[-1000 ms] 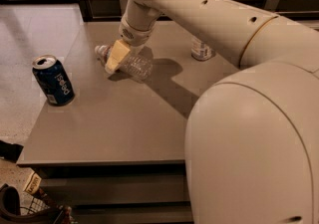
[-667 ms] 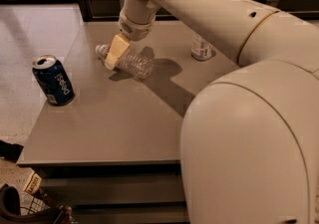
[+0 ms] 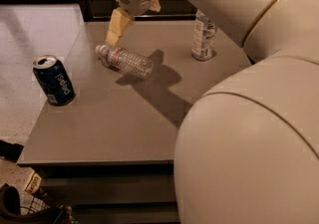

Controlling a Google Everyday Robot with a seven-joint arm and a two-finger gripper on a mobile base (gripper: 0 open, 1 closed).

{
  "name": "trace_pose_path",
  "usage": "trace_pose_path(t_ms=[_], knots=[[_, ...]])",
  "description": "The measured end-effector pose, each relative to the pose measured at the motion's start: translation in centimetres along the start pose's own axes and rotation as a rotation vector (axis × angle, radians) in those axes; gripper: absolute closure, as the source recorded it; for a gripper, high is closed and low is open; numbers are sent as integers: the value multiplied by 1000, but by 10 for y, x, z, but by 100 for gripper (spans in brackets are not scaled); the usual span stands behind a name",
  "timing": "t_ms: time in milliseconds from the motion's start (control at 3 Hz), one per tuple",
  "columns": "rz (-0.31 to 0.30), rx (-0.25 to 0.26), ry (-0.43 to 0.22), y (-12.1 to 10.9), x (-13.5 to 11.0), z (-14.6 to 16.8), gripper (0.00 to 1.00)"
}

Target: Knock water bottle over

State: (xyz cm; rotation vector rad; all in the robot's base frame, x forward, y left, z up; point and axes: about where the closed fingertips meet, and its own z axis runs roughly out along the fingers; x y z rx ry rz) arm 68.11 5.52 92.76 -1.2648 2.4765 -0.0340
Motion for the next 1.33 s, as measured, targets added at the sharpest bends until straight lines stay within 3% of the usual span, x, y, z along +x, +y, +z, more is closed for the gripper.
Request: trace_pose_path(t_ms=[333, 667, 1000, 1333], knots=[[69, 136, -51, 0, 24, -83, 0], [133, 219, -146, 6, 58, -136, 0], [217, 243, -234, 1, 93, -152, 0], [350, 242, -352, -9, 141, -147, 0]])
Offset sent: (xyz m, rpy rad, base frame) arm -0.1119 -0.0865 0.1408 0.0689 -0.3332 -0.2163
